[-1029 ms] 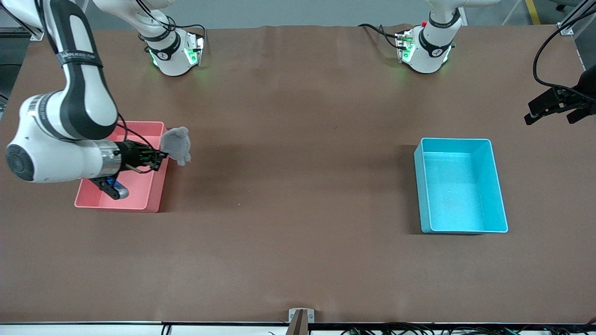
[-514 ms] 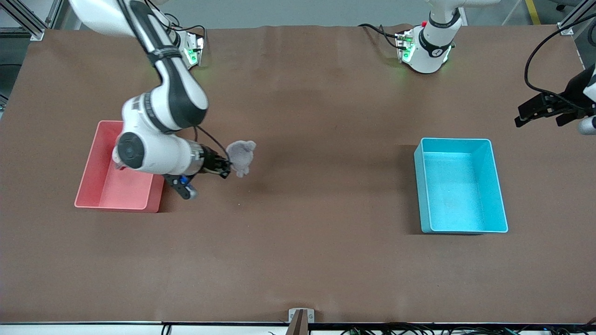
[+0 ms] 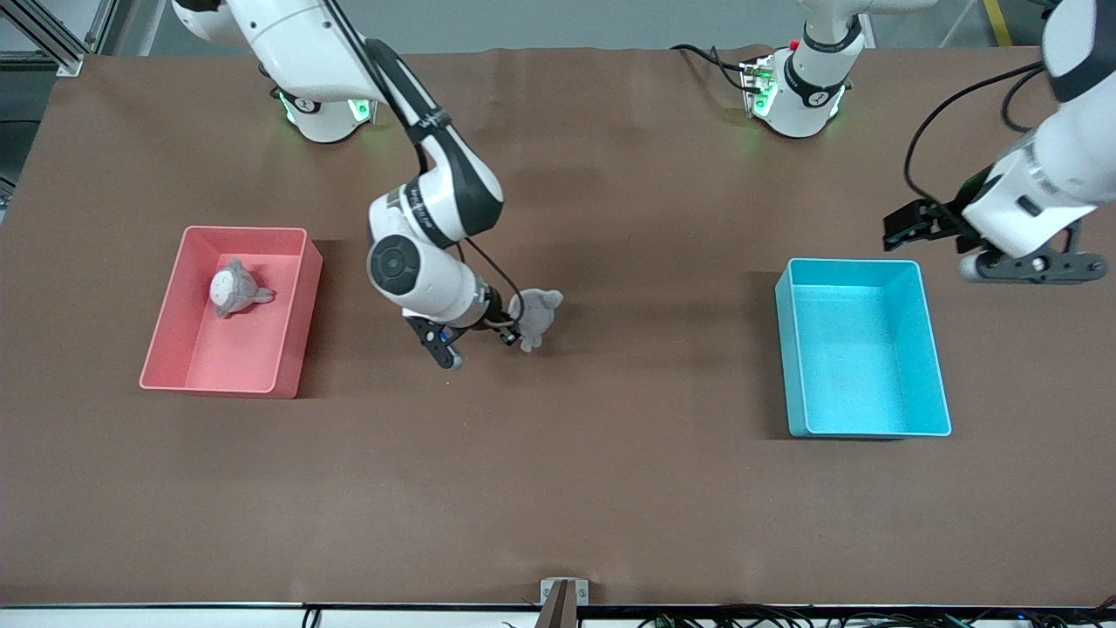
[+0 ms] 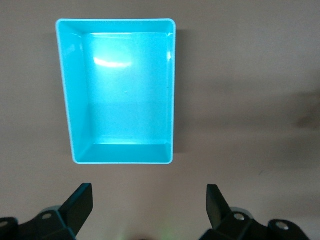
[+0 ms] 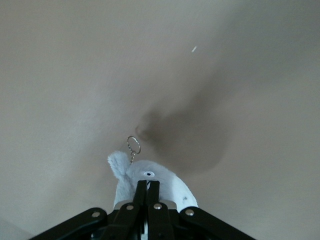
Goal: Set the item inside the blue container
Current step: 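Carry the plush to mid-table with the right gripper while the left gripper approaches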
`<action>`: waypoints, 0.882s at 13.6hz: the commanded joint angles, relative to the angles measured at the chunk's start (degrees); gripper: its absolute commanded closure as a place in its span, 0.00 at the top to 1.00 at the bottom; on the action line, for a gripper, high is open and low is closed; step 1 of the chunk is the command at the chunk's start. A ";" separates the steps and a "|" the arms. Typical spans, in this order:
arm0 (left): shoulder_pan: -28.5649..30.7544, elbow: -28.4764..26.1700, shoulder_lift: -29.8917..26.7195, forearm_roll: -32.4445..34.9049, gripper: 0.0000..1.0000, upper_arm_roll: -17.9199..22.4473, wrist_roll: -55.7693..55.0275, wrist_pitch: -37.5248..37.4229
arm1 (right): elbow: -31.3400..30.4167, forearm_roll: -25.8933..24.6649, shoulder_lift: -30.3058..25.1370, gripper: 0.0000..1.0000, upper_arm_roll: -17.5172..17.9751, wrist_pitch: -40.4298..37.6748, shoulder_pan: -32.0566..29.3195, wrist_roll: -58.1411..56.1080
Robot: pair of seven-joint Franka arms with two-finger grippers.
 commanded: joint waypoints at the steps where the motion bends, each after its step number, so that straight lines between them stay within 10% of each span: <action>1: 0.11 0.52 3.17 -0.89 1.00 -3.83 -5.94 2.72 | 3.62 1.12 3.78 0.02 -0.68 3.40 2.27 3.26; 2: 0.11 0.52 4.32 -0.89 1.00 -5.33 -8.66 4.03 | 3.62 1.12 3.79 0.18 -0.68 3.77 2.19 2.83; 4: 0.02 0.43 6.95 -0.80 1.00 -8.14 -13.06 7.19 | 3.88 0.77 3.70 0.89 -0.68 3.68 1.22 2.30; 5: -0.06 0.52 8.18 -0.63 1.00 -9.20 -14.83 8.43 | 4.23 0.24 3.53 1.00 -0.86 3.42 1.39 2.21; 12: -8.84 -0.01 15.22 -0.01 1.00 -10.53 -31.34 20.72 | 2.57 -9.30 -4.27 1.00 -4.27 -15.79 -6.51 -16.23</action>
